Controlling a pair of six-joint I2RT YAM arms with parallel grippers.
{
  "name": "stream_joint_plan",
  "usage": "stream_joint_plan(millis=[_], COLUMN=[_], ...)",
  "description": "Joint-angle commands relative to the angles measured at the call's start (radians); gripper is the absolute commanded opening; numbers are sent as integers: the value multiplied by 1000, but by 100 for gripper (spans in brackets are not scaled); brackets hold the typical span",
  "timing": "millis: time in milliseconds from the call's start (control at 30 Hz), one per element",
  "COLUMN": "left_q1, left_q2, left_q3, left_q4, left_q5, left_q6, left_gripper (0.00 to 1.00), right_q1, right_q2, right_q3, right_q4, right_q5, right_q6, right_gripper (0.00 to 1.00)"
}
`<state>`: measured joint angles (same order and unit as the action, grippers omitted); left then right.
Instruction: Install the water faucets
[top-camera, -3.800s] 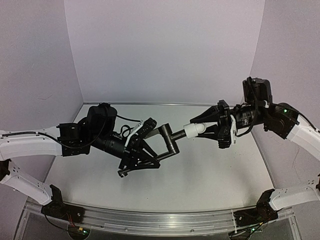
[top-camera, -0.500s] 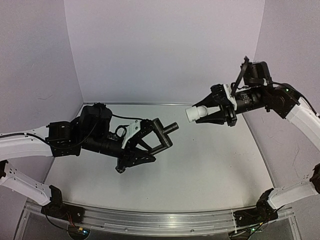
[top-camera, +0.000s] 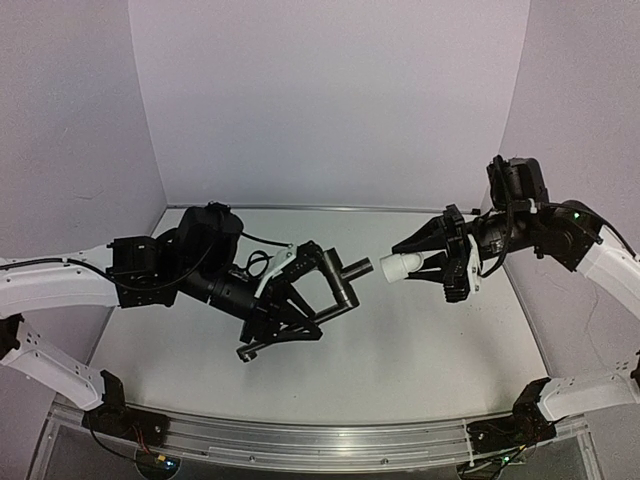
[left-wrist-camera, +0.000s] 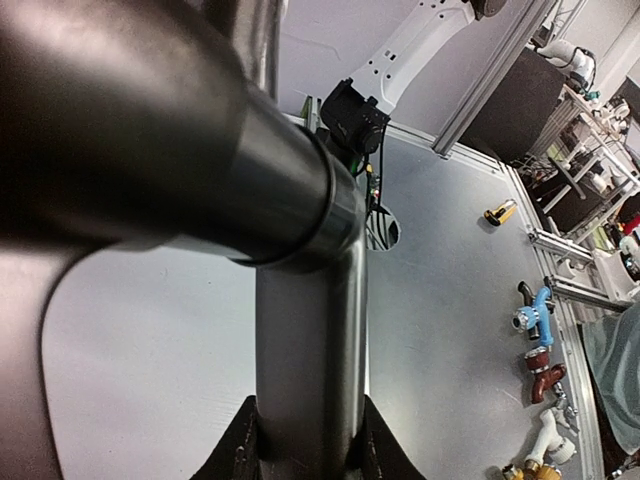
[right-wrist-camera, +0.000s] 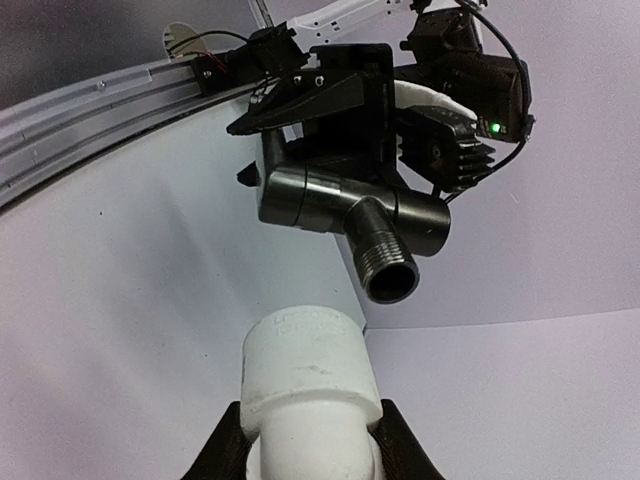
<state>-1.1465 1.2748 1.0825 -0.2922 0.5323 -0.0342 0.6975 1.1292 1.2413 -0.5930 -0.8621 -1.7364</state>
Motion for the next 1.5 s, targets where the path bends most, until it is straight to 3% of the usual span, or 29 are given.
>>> stream_joint_plan(millis=[0,167,633,1467], left_q1=[2,12,33,67], left_q2=[18,3,41,112], left_q3=[81,57,80,107], left_q4=[48,108,139,257], left_q5=[94,139,311,524], left_q6=[-58,-102,-195,-368], left_gripper=[0,0,0,0], right_q1=[6,7,7,10], right_q2=[-39,-64,-75,-82], right_q3=[-28,-74,-127,-193], right_q4=[191,288,289,364], right_q5=[-20,-58,-121,-194], right_q6=[-96,-129,-376,-581], right_gripper=[0,0,0,0])
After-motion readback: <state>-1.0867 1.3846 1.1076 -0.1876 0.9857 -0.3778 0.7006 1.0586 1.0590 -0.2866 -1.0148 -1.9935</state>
